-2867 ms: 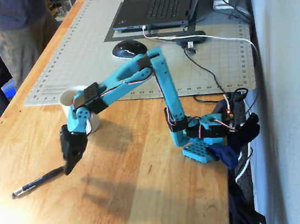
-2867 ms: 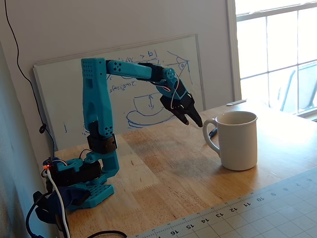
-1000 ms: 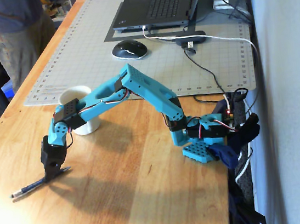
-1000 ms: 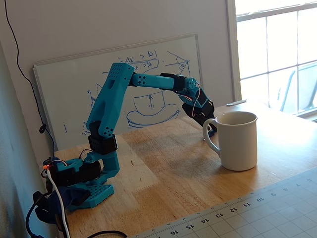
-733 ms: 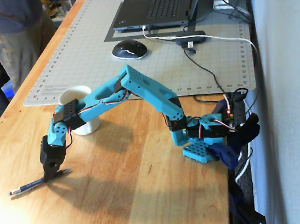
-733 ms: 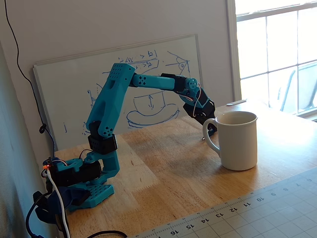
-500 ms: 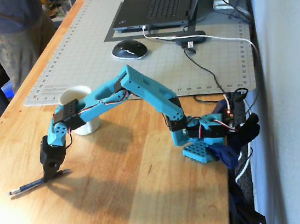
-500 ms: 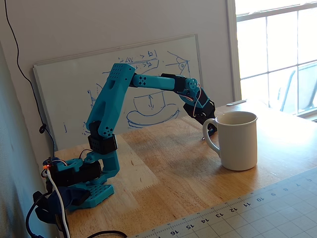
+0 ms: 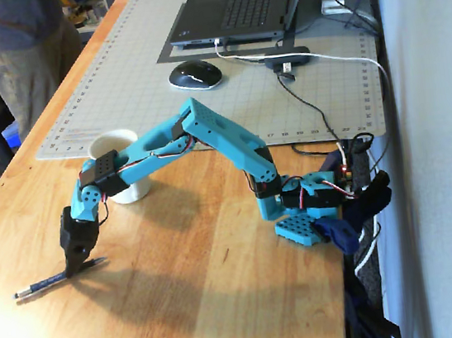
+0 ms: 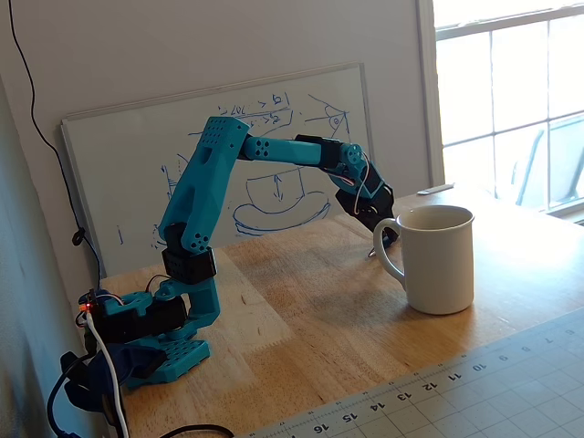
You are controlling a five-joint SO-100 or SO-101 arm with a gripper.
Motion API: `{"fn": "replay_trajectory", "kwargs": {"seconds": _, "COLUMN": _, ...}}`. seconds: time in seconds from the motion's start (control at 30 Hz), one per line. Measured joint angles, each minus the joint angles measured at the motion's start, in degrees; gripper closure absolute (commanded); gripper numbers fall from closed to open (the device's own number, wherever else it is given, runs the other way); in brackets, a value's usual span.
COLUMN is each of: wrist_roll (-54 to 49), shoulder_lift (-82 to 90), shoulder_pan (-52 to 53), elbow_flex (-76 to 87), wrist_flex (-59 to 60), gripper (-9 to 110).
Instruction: Grasp a pen and put it in a mug.
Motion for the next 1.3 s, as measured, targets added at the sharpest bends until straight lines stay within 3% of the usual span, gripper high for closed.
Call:
{"fn": "replay_trajectory", "kwargs": {"seconds": 0.9, "wrist_roll": -2.55, "shoulder_lift": 30.67, "shoulder_pan": 0.09, "elbow_flex": 3.6, "wrist_flex": 0.0, "gripper": 99}}
{"fn": "replay_trajectory", "kwargs": {"seconds": 1.07, "wrist_roll": -15.21, "shoulder_lift": 34.63, "shoulder_pan": 0.09, "elbow_flex": 6.06, "wrist_flex": 0.0, "gripper": 99}}
{"fn": "replay_trajectory", "kwargs": {"seconds": 1.3, "wrist_roll": -47.29, "shoulder_lift": 43.77, "shoulder_pan": 0.35, "elbow_flex": 13.1, "wrist_flex": 0.0, "gripper": 99}}
